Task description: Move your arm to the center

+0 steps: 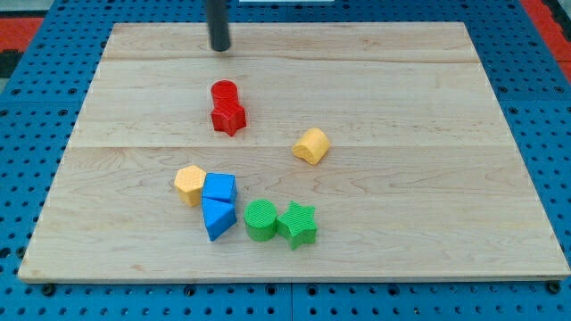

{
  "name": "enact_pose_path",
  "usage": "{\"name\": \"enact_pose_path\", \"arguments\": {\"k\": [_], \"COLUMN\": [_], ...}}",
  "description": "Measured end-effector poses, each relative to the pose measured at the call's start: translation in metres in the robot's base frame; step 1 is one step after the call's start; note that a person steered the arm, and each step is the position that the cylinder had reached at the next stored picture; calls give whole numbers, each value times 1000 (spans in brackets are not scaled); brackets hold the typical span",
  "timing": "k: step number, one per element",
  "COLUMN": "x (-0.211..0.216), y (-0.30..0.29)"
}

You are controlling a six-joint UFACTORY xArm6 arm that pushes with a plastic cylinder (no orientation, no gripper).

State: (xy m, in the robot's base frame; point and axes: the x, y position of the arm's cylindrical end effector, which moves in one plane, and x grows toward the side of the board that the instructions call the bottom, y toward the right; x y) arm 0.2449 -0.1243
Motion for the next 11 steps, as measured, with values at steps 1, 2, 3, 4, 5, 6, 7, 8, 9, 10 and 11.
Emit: {"name": "enact_pose_path", "arguments": {"k": [1, 2, 3, 4, 5, 6, 7, 8, 9, 10, 11], "x": [0, 0, -1, -2, -2, -4, -5, -2, 39, 103, 138], "y": [3, 46, 79, 71, 60, 50, 39, 58, 97, 116, 135]}}
